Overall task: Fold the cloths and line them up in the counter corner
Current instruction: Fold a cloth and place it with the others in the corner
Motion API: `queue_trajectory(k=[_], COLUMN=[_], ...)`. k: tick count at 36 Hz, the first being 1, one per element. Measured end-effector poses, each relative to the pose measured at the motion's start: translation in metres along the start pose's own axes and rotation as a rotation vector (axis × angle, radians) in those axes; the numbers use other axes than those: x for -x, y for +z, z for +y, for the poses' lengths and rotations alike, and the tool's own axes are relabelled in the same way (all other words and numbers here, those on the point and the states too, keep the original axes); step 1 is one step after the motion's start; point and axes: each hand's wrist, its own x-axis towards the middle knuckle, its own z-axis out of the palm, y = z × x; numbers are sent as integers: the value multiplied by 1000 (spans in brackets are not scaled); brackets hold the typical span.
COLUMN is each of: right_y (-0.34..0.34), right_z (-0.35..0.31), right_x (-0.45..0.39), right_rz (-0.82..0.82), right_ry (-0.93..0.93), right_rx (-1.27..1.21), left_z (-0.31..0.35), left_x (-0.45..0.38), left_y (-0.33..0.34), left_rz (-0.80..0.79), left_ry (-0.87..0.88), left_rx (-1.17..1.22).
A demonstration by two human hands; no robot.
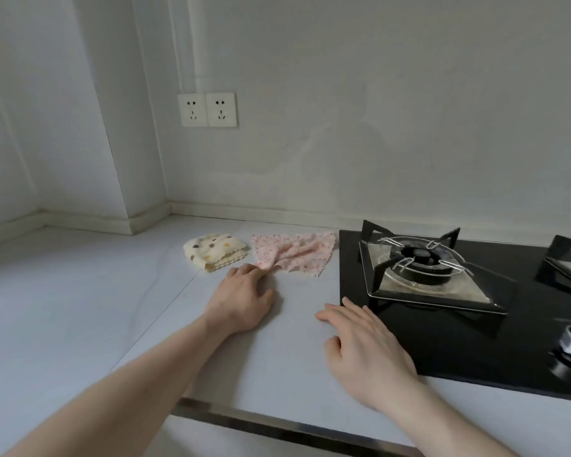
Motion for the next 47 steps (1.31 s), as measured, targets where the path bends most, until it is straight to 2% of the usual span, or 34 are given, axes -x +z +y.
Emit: queue_trajectory(k=[2, 6, 9, 17, 21, 26, 31, 35, 40, 43, 47], right_y=[0, -3, -3, -18, -33, -47, -67, -79, -103, -124, -147], right_z=[0, -1, -5, -26, -42, -68, -102, -120, -122, -118, -109], right_x=[3, 13, 25, 64, 80, 97, 114, 124, 135, 139, 140], right_rz=[35, 96, 104, 80, 53, 32, -4, 60, 153, 183, 271], right_ry=[20, 71, 97, 184, 202, 171, 69, 73, 119, 129, 118], right_rx=[-23, -71, -107, -188, -206, -273, -186, -150, -245, -322, -401], left_z=[2, 14, 23, 37, 44, 62, 81, 88, 93, 89, 85], left_x=[7, 32, 61, 109, 126, 154, 174, 187, 203, 209, 219], left_y=[1, -4, -10, -63, -109, -151, -182, -198, -223, -239, -253], left_rz=[33, 198, 240, 240, 282, 233, 183, 124, 121, 94, 44], left_ry=[-24, -88, -84, 64, 186, 186, 101, 36, 0, 15, 51], left_rx=[28, 93, 126, 311, 239, 271, 445, 608, 754, 730, 516])
